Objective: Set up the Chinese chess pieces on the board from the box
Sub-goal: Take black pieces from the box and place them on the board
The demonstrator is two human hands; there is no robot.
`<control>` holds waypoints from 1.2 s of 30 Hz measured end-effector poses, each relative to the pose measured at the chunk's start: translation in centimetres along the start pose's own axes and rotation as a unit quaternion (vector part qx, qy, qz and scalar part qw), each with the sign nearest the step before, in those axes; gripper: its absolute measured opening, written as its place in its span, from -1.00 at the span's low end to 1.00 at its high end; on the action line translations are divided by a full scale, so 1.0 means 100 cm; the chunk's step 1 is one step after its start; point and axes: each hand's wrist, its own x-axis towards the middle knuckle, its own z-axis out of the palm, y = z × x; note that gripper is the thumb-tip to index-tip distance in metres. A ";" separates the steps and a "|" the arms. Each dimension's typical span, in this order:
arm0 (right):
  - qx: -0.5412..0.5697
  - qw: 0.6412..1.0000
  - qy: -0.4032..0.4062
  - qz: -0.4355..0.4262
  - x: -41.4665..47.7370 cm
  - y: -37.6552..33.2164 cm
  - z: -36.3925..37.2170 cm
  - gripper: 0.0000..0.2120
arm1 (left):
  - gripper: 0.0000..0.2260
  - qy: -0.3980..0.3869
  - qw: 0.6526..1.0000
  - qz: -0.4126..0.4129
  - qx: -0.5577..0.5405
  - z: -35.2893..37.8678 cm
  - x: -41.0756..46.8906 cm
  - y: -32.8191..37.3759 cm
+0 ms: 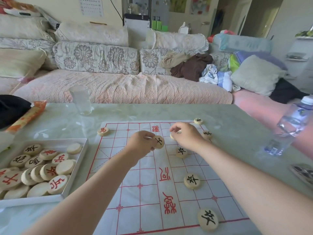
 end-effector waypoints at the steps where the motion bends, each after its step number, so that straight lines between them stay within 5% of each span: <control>1: 0.028 0.999 -0.011 -0.010 -0.007 -0.005 -0.001 -0.84 | -0.83 0.006 1.000 -0.008 -0.011 0.002 -0.002 0.003; 7: 0.070 0.994 -0.063 -0.061 -0.048 -0.019 -0.011 -0.74 | -0.79 0.008 0.997 -0.039 -0.068 0.012 -0.011 0.015; 13: 0.073 0.993 -0.022 -0.087 -0.066 -0.011 -0.018 -0.75 | -0.87 -0.040 0.994 -0.026 -0.095 0.031 -0.029 0.024; 17: 0.030 0.998 -0.017 -0.052 -0.073 0.012 -0.038 -0.80 | -0.83 -0.017 0.993 0.067 0.099 0.046 -0.034 0.025; 24: -0.046 0.992 0.078 0.087 -0.072 0.081 -0.086 -0.74 | -0.69 -0.098 0.895 0.236 0.364 0.072 -0.032 0.008; 29: -0.078 0.982 0.085 0.148 -0.066 0.121 -0.092 -0.73 | -0.62 -0.117 0.872 0.247 0.406 0.080 -0.026 -0.005; 36: -0.097 0.983 0.093 0.125 -0.044 0.117 -0.075 -0.76 | -0.59 -0.127 0.864 0.251 0.417 0.080 -0.024 -0.010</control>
